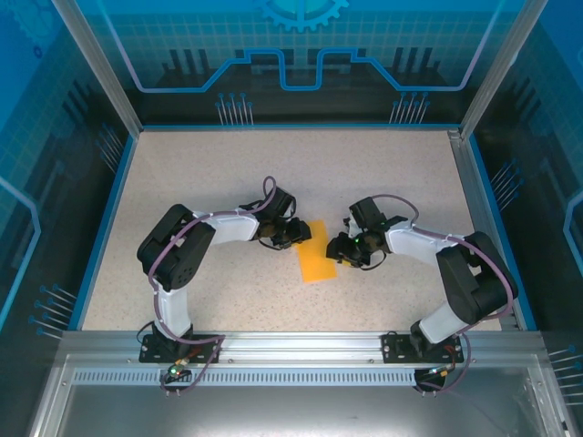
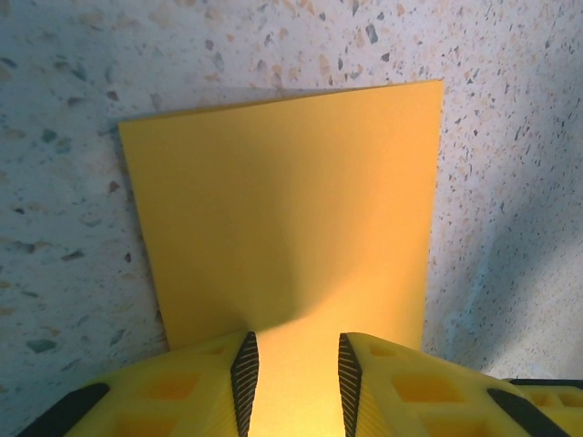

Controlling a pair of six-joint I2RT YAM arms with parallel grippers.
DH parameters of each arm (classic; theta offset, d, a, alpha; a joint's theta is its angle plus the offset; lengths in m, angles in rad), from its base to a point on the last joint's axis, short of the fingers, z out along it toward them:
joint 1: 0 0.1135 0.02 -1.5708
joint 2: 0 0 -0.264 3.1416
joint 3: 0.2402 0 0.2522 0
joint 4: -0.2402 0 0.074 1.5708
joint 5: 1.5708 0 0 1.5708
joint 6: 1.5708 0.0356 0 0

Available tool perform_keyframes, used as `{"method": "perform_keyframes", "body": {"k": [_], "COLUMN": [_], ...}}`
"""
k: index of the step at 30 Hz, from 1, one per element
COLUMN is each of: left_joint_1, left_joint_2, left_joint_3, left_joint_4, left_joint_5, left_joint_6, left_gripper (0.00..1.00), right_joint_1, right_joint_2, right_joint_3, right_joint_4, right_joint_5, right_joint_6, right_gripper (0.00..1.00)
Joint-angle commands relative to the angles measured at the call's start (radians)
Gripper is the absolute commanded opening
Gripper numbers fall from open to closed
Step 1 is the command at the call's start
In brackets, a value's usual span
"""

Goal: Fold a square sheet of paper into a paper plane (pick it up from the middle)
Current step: Third fold the triangle at the center of the table.

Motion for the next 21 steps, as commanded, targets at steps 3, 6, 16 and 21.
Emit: {"method": "perform_keyframes", "body": {"k": [3,6,16,21], "left_joint_1": [0.007,0.007,0.009,0.01], "left_joint_2": [0.01,0.027,0.03,0.027], "left_joint_3": [-0.027,-0.015,0.004,0.017], "left_joint_4": [-0.076,-0.057,-0.072,-0.067], "left_joint_5": [0.021,0.043,0.021,0.033], "left_joint_6": [0.026,0.022,0.038,0.039], "left_gripper": [0.34,0.34,0.34,0.34], "right_joint_1": [-0.005,-0.005,-0.007,-0.004], "right_joint_2": [0.005,0.011,0.068,0.082], "right_joint_3": [0.002,0.013,0.057,0.052], "right_joint_4": [-0.011,-0.023,-0.024,-0.025], "right_joint_5": [0.007,0.021,-0.015,-0.016], "right_joint_6": [0.003,-0.018,-0.058,-0.06], "right_gripper": [0.42,0.43,0.41,0.4]}}
